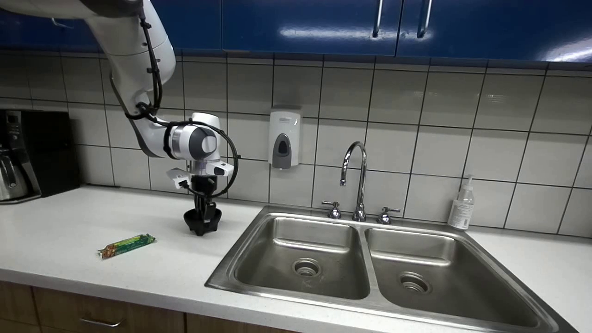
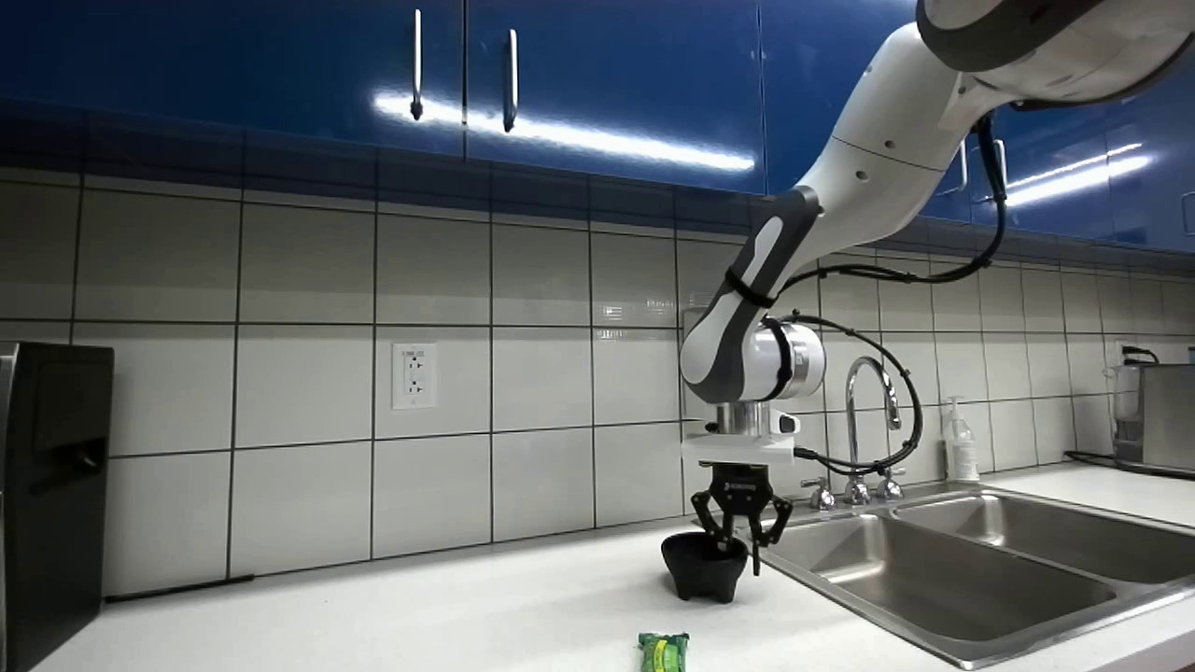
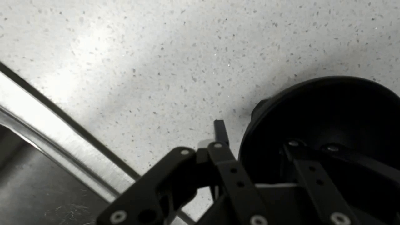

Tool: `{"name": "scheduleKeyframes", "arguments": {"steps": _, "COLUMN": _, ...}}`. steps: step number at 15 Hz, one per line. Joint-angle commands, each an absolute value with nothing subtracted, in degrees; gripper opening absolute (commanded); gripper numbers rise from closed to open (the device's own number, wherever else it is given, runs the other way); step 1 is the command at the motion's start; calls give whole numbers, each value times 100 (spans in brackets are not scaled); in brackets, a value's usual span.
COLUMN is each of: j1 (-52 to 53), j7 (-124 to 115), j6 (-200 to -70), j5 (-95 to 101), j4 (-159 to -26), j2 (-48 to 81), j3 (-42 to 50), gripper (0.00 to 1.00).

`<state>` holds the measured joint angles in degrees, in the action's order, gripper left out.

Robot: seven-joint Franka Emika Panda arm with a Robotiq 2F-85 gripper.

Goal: Put the black bowl in the sink

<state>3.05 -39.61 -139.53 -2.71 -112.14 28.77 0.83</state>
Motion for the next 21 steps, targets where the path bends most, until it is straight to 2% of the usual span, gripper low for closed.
{"name": "scheduleKeyframes", "arguments": {"steps": 1, "j1": 352, "j7": -3746, "j6": -13741, "j5": -456, "j4": -11082, "j2": 2905, "j3": 161, "gripper": 4}}
{"name": "scheduleKeyframes", "arguments": {"steps": 3, "j1": 356, "j7": -3750, "j6": -13744, "j5": -464, "j4": -11092, "j2": 2892, "j3": 171, "gripper": 0}}
{"name": "scheduleKeyframes", "arguments": {"steps": 21, "j1": 221, "j7": -3724, "j6": -14219, "j5": -531, "j4": -11939, "j2": 1872, "j3": 427, "gripper": 2}}
